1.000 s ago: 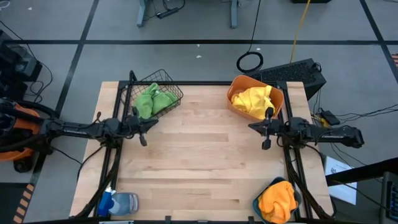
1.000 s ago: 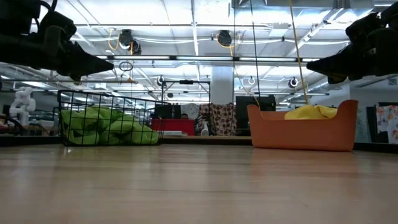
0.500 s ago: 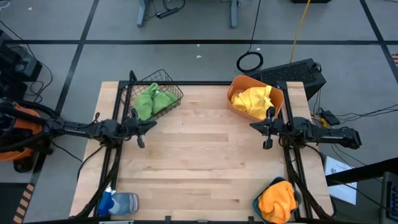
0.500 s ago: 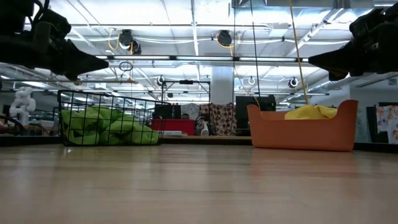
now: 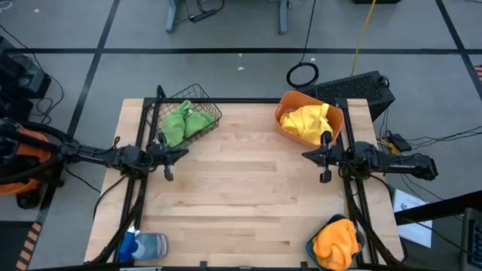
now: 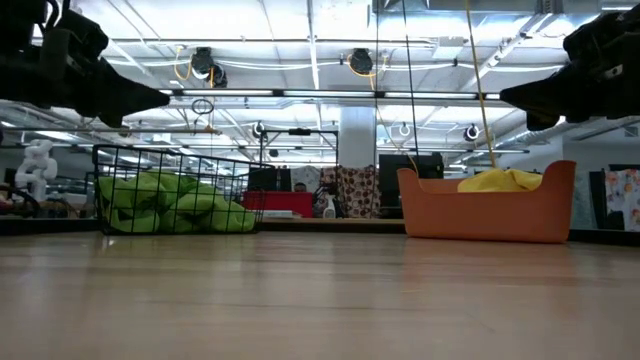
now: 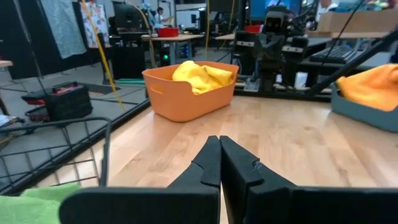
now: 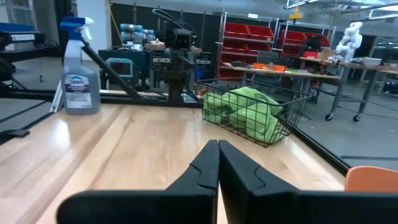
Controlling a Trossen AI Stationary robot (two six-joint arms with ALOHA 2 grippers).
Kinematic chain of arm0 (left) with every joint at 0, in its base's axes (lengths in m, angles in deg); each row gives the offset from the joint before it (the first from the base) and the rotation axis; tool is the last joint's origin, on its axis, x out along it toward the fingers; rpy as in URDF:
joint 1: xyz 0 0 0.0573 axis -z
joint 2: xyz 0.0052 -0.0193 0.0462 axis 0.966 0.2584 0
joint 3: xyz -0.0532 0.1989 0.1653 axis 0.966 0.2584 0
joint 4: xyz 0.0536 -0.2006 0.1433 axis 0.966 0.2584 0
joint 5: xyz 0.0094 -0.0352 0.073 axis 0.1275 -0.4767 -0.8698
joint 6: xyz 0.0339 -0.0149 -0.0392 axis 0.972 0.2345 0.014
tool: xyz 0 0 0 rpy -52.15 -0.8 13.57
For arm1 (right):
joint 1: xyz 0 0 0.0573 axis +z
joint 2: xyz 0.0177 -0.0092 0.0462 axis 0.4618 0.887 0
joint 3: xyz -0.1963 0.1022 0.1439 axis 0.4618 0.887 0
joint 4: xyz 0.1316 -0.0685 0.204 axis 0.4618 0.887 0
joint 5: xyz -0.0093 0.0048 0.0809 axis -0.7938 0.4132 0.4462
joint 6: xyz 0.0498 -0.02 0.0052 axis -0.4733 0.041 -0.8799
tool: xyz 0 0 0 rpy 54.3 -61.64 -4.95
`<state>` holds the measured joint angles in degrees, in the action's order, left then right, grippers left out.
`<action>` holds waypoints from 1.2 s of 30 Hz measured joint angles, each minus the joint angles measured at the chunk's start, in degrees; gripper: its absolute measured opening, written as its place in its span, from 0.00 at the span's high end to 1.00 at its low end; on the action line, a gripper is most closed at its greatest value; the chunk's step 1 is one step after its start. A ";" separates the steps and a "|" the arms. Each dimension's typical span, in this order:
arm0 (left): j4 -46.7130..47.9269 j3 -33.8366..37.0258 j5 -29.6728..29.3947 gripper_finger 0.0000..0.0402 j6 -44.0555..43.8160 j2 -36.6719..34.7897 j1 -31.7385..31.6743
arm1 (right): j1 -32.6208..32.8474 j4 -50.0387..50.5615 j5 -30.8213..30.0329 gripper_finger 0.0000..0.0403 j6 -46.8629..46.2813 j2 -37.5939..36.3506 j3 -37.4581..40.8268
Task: Sort microfiber towel by color & place in baskets
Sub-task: Return to Home Position
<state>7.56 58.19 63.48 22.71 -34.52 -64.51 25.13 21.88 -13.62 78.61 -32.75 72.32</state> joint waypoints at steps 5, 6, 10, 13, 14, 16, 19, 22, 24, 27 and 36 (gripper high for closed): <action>0.06 0.00 0.03 1.00 -1.27 -0.05 3.27 | 0.00 0.04 0.25 1.00 0.47 0.00 0.00; 0.06 0.00 -0.03 1.00 -1.28 -0.05 4.09 | 0.00 0.04 0.27 1.00 0.57 0.00 0.00; -0.52 0.04 -0.51 1.00 0.40 -0.05 7.06 | 0.00 0.04 0.27 1.00 1.15 0.04 0.00; -1.66 0.15 1.32 1.00 4.83 -0.05 8.07 | 0.00 0.04 0.27 1.00 1.59 0.04 0.00; -2.16 0.15 3.02 1.00 6.47 -0.05 8.03 | 0.00 0.02 0.27 1.00 1.61 0.02 0.00; -2.85 0.15 6.08 1.00 9.01 -0.05 7.74 | 0.00 0.02 0.27 1.00 1.55 0.03 0.00; -3.84 0.17 9.55 1.00 10.82 -0.05 6.54 | 0.00 0.00 0.27 1.00 1.11 0.03 0.00; -6.02 0.17 14.05 1.00 12.17 -0.05 4.40 | 0.00 0.01 0.27 0.99 1.13 0.02 0.00; -7.51 0.17 17.87 1.00 12.43 -0.05 2.78 | 0.00 0.01 0.27 0.99 1.61 0.02 0.00; -7.37 0.19 20.19 1.00 12.47 -0.05 0.18 | 0.00 0.00 0.27 0.99 2.35 0.02 0.02; -2.81 1.01 21.69 1.00 9.26 -0.10 -4.60 | 0.00 0.00 0.25 0.99 2.15 0.02 0.02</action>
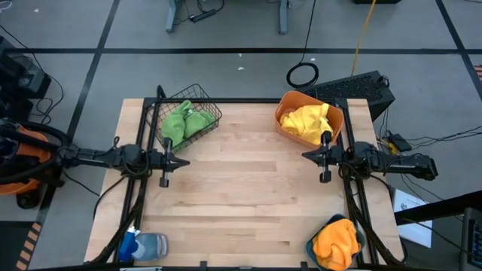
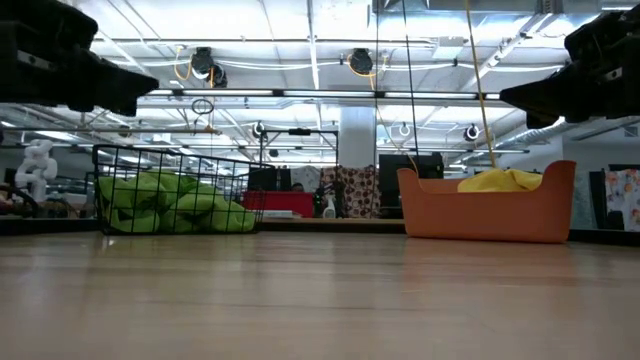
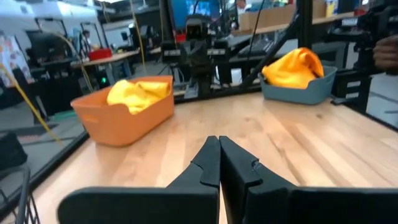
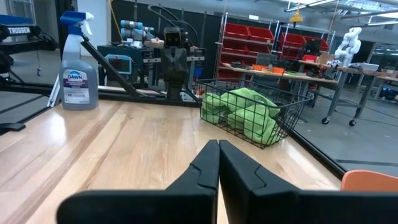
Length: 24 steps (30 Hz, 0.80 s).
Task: Sort microfiber towel by color & place in baskets
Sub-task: Return to Home Position
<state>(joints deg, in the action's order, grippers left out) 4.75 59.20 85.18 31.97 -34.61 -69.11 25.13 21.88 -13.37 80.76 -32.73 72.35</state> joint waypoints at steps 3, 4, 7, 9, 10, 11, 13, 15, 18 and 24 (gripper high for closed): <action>1.27 0.00 0.00 1.00 -1.18 0.00 -0.37 | -0.10 -0.02 -0.15 0.99 0.04 -0.02 0.00; 1.55 0.00 0.01 1.00 -1.43 0.00 -0.48 | -0.22 -0.02 -0.15 0.99 0.04 -0.02 0.00; 2.31 0.02 0.01 1.00 -2.35 -0.01 -0.80 | -0.28 0.00 -0.10 0.99 -0.70 -0.02 0.00; 2.43 0.02 0.01 1.00 -2.81 0.00 -0.95 | -0.28 0.25 1.25 0.99 -1.48 -0.02 0.00; 2.43 0.02 0.02 1.00 -2.92 0.00 -1.05 | -0.28 0.39 2.43 0.99 -1.74 -0.02 0.00; 2.43 0.04 0.00 1.00 -2.94 0.00 -1.13 | -0.28 0.50 3.14 0.99 -2.09 -0.02 0.02; 2.49 0.04 0.00 1.00 -2.96 0.00 -1.12 | -0.26 0.50 3.26 0.99 -3.22 -0.02 0.02; 2.58 0.04 -0.02 1.00 -3.04 0.00 -1.12 | -0.26 0.52 3.26 0.99 -3.94 0.00 0.04; 2.60 0.04 -0.02 1.00 -3.06 0.00 -1.07 | -0.26 0.50 3.20 0.99 -4.23 0.00 0.04; 2.76 0.07 -0.07 1.00 -3.09 0.00 -1.07 | 0.42 0.51 3.39 0.99 -6.32 0.00 0.04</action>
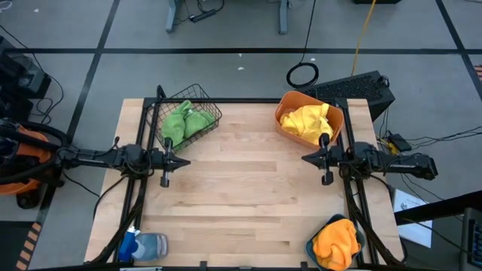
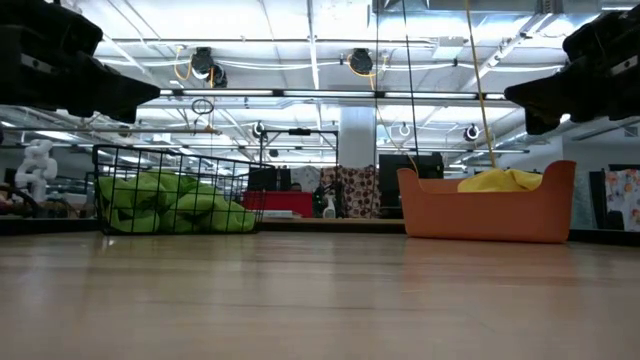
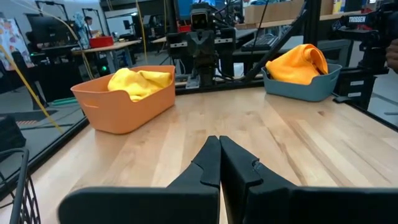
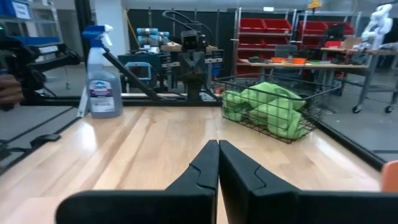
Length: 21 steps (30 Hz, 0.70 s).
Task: Sort microfiber towel by color & place in baskets
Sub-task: Return to Home Position
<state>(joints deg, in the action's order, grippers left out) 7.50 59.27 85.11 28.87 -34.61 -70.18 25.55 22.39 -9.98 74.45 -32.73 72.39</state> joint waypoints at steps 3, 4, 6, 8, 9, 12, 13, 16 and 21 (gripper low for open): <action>0.04 0.00 -0.03 1.00 0.00 0.00 0.00 | 1.45 0.00 0.04 0.99 -1.29 0.00 0.00; 0.04 0.02 -0.12 1.00 -0.02 0.00 0.00 | 2.01 0.00 0.02 0.99 -1.81 0.00 0.00; 0.05 0.02 -0.29 1.00 -0.05 0.00 0.00 | 3.21 0.00 -0.17 0.99 -2.98 0.00 0.00; 0.07 0.02 -0.37 1.00 -0.31 0.00 0.00 | 4.43 0.00 -0.19 0.99 -3.71 0.00 0.00; 0.07 0.02 -0.50 1.00 -0.48 0.00 0.00 | 4.92 0.00 -0.30 1.00 -3.81 0.00 0.00; 0.07 0.02 -1.24 1.00 -1.40 0.00 0.00 | 5.61 -0.04 -1.14 1.00 -3.67 0.00 0.00; 0.07 0.03 -1.25 1.00 -1.44 0.00 0.00 | 5.61 -0.14 -1.61 1.00 -3.33 0.00 0.00; 0.07 0.04 -0.52 1.00 -1.13 0.00 0.00 | 5.61 -0.18 -1.73 1.00 -2.08 0.00 0.00; -0.22 0.04 0.03 1.00 0.20 0.00 0.00 | 5.61 -0.18 -1.78 0.99 -1.07 0.00 0.00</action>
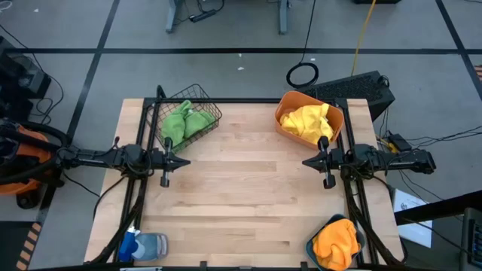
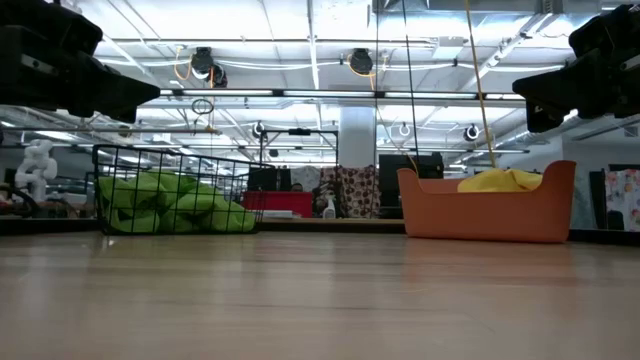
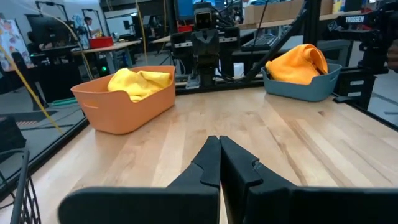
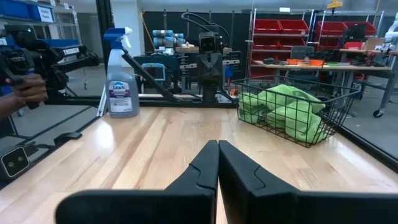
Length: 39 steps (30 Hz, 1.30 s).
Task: Sort microfiber towel by color & place in baskets
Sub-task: Return to Home Position
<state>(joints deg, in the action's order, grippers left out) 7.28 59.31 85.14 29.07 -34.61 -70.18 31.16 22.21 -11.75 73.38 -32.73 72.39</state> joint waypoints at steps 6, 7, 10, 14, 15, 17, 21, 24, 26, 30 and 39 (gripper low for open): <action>-0.44 0.00 -0.02 1.00 0.92 -0.38 0.00 | -0.02 0.00 -0.11 0.99 0.09 0.00 0.00; -0.56 -0.02 -0.04 1.00 0.94 -0.55 0.00 | -0.02 0.00 -0.15 0.99 0.11 0.00 0.00; 0.19 -0.29 0.00 1.00 0.47 -1.77 0.00 | -0.02 0.00 -0.17 0.99 0.15 -0.01 0.00; 0.44 -0.41 0.04 1.00 0.54 -4.13 0.00 | -0.02 0.00 -0.17 0.99 0.15 0.00 0.00; 0.38 -0.46 0.11 1.00 1.09 -4.09 0.00 | -0.02 0.00 -0.17 0.99 0.15 -0.02 0.00; -0.06 -0.44 0.30 1.00 1.87 -4.09 0.00 | -0.02 0.00 -0.19 0.99 0.15 0.00 0.00; -0.49 -0.46 1.31 1.00 2.86 -4.09 0.00 | -0.02 0.00 -0.20 0.99 0.15 0.00 0.00; -0.37 -0.18 1.24 1.00 2.74 -4.09 -0.32 | -0.02 -0.10 -0.20 0.99 0.15 0.04 0.00; -0.17 -0.11 1.22 1.00 1.51 -4.09 -1.23 | -0.02 -0.20 -0.26 0.99 0.15 0.11 0.00; 0.24 -0.09 1.80 1.00 -0.21 -4.09 -3.33 | -0.02 -0.22 -0.29 0.99 0.15 0.13 0.00; 0.62 -0.07 3.65 1.00 -1.70 -4.09 -5.20 | -0.02 -0.31 -0.26 0.99 0.15 0.13 0.00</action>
<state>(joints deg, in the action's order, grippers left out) 7.90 59.24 88.78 27.37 -38.70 -75.38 31.14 21.90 -12.01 73.53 -32.60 72.39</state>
